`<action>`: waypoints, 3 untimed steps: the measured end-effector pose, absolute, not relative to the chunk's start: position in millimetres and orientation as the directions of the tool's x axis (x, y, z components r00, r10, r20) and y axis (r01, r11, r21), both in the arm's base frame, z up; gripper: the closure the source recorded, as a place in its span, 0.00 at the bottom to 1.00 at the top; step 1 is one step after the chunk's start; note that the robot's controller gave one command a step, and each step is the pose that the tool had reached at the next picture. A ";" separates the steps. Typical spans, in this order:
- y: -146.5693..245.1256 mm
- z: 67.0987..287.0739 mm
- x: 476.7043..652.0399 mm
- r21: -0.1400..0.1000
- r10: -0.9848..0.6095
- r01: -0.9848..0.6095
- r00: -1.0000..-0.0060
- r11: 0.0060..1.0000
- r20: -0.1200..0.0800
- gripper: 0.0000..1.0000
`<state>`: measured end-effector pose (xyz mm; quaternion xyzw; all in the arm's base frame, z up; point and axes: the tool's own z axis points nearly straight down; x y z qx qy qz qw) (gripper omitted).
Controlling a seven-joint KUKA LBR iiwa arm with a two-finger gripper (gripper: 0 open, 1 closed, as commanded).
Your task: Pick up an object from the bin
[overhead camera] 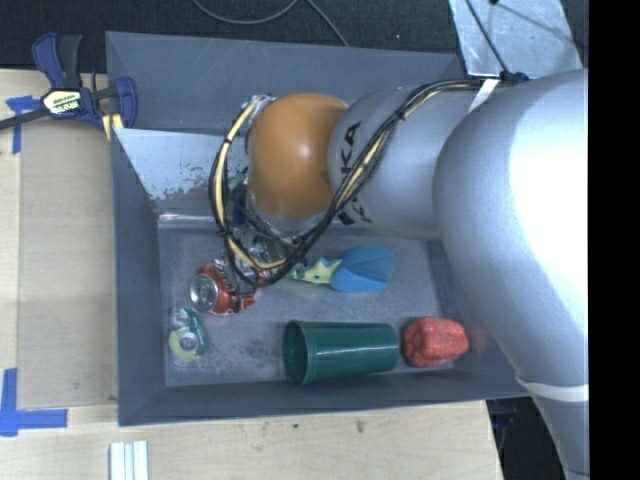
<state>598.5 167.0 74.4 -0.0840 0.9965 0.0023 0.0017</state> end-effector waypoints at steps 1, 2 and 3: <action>167.0 74.4 598.5 0.004 -0.167 -0.167 -0.986 0.986 -0.004 1.00; 160.6 111.3 589.6 0.003 -0.166 -0.166 -0.986 0.986 0.002 1.00; 164.0 238.2 589.9 0.005 -0.193 -0.193 -0.981 0.981 -0.007 1.00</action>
Offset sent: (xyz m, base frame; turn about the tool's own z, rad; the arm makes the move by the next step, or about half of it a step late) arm -0.0106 -0.0085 0.0651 0.0023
